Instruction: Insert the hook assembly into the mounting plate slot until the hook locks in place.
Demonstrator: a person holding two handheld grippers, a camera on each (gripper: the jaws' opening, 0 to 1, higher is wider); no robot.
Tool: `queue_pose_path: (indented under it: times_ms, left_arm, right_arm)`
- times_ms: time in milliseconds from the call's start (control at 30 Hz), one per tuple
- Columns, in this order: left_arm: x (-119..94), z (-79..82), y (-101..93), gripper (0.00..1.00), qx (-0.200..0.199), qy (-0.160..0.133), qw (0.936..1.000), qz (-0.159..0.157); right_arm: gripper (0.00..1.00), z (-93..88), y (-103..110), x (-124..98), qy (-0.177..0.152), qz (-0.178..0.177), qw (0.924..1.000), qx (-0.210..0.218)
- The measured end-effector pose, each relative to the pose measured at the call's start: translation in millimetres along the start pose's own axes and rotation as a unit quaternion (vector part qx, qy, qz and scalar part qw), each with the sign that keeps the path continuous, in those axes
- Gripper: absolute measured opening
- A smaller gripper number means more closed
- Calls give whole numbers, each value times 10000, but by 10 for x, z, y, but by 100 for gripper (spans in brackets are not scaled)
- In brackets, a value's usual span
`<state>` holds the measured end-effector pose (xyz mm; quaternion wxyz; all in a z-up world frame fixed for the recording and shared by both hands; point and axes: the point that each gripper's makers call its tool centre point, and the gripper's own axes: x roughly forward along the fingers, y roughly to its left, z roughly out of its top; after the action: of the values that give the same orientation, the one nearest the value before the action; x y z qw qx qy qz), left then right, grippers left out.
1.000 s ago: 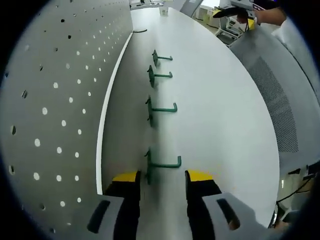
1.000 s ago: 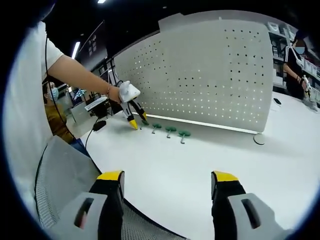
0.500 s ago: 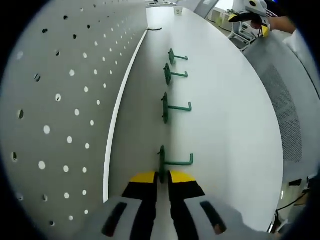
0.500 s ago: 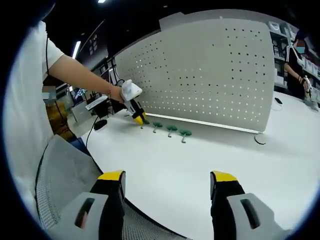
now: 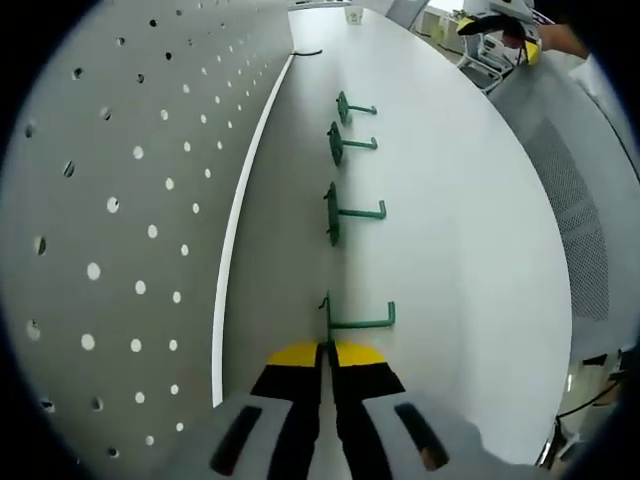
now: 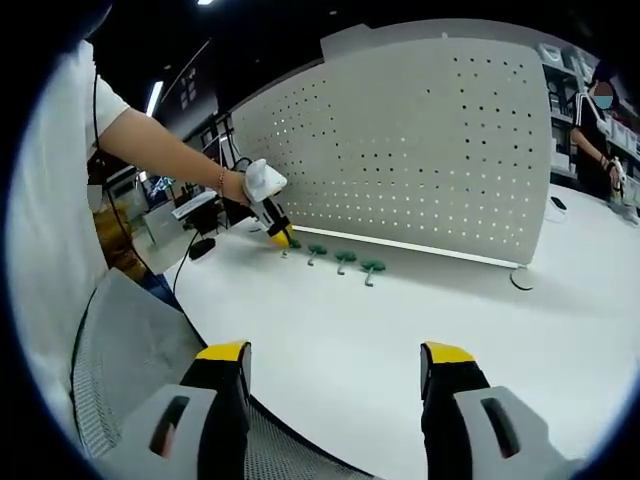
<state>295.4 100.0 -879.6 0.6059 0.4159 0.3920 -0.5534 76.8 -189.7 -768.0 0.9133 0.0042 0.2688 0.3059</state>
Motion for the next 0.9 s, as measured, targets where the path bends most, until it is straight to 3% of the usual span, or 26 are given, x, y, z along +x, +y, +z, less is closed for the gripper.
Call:
queue_pose_path:
  times_ms: [200, 367, 433, 900]
  left_arm:
    - [1, 2, -6, 3, 17, -4, 10000, 48]
    - [-10, 69, -33, 3, 21, -206, 9996, 168]
    - [-32, 147, -25, 3, -27, -440, 9988, 203]
    - [-242, 295, -25, 2, -348, -975, 9932, 528]
  right_arm:
    - [66, -5, 4, 0, -1, -4, 10000, 3]
    - [66, -1, -4, -7, -19, -26, 10000, 20]
    - [66, -5, -6, -4, -26, -26, 10000, 27]
    - [66, 51, 6, 4, -163, -37, 9998, 65]
